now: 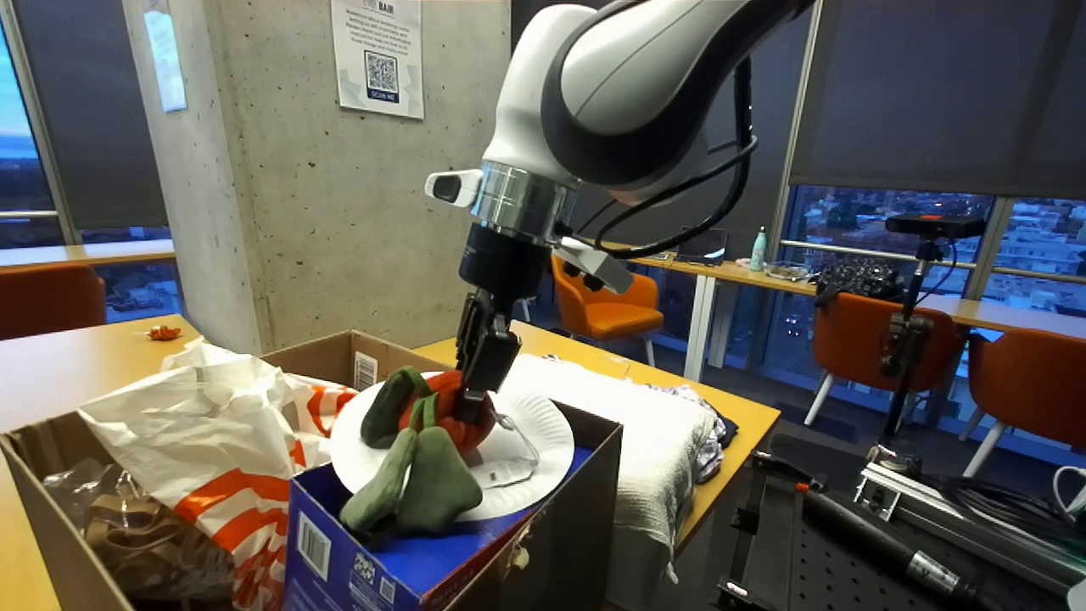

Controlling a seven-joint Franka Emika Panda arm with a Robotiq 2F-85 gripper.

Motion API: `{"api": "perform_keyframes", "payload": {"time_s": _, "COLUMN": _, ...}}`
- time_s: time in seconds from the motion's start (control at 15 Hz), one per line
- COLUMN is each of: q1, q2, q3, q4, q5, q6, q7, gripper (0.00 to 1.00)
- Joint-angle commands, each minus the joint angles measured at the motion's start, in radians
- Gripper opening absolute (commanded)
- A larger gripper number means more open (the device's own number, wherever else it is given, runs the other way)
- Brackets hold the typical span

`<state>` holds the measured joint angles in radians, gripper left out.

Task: Pick up the white disposable plate and put it on the cardboard box

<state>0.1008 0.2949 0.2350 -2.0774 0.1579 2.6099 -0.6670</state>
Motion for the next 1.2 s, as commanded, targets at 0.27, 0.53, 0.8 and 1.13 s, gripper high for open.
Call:
{"api": "perform_keyframes", "payload": {"time_s": 0.27, "q1": -0.058, "q2": -0.143, "q3": -0.046, "q4": 0.063, "q5": -0.055, "q6": -0.064, "q7": 0.044, "gripper": 1.0}}
{"api": "perform_keyframes", "payload": {"time_s": 0.53, "q1": -0.111, "q2": -0.254, "q3": -0.127, "q4": 0.041, "q5": -0.057, "q6": -0.155, "q7": 0.033, "gripper": 1.0}}
{"api": "perform_keyframes", "payload": {"time_s": 0.8, "q1": -0.172, "q2": -0.363, "q3": -0.228, "q4": -0.03, "q5": 0.052, "q6": -0.309, "q7": -0.031, "gripper": 1.0}}
{"api": "perform_keyframes", "payload": {"time_s": 1.13, "q1": -0.204, "q2": -0.358, "q3": -0.337, "q4": -0.062, "q5": 0.188, "q6": -0.468, "q7": -0.104, "gripper": 1.0}}
